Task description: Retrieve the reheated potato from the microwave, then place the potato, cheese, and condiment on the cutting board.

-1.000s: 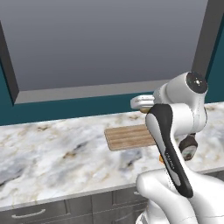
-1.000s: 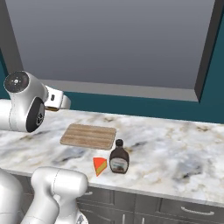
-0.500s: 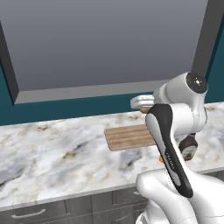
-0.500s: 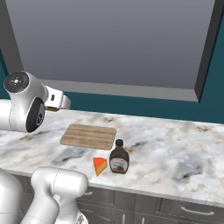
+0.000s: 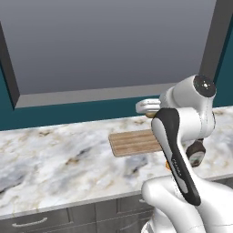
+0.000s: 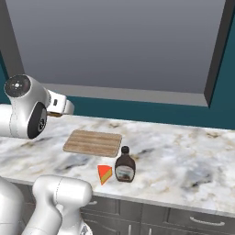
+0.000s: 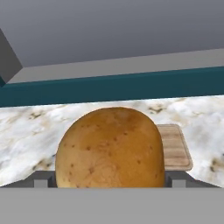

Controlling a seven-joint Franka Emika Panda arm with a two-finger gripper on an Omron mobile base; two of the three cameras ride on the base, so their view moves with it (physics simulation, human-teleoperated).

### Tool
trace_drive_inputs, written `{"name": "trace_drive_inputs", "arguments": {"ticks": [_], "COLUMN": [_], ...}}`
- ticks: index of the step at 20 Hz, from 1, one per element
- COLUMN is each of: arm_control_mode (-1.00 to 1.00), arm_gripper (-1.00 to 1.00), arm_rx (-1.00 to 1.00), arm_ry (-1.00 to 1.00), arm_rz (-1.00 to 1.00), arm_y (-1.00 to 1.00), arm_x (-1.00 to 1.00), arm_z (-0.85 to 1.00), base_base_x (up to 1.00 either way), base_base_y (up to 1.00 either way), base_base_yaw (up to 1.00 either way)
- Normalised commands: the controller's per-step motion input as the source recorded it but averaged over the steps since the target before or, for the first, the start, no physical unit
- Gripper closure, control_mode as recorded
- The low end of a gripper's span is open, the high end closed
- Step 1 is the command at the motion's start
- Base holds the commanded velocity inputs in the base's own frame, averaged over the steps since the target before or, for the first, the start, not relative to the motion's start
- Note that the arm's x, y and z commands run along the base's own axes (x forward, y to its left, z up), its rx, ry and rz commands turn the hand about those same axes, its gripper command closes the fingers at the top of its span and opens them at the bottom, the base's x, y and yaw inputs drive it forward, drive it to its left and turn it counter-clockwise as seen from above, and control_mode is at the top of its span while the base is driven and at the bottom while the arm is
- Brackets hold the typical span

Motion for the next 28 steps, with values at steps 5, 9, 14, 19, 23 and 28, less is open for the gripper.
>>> {"name": "trace_drive_inputs", "arguments": {"ticks": [5, 9, 14, 19, 23, 28], "arm_control_mode": [-1.0, -1.0, -1.0, -1.0, -1.0, -1.0], "arm_gripper": [1.0, 1.0, 1.0, 1.0, 1.0, 1.0], "arm_rx": [0.0, 0.01, 0.04, 0.0, 0.0, -0.01], "arm_ry": [0.0, 0.38, 0.4, -0.07, -0.31, -0.34], "arm_rz": [0.0, 0.0, 0.0, 0.0, 0.0, -0.03], "arm_y": [0.0, -0.08, -0.14, -0.01, 0.01, 0.12], "arm_x": [0.0, 0.58, 0.74, 0.42, 0.29, 0.36], "arm_z": [0.0, -0.03, -0.11, -0.31, -0.32, -0.4], "base_base_x": [0.0, 0.0, 0.0, 0.0, 0.0, 0.0], "base_base_y": [0.0, 0.0, 0.0, 0.0, 0.0, 0.0], "base_base_yaw": [0.0, 0.0, 0.0, 0.0, 0.0, 0.0]}}
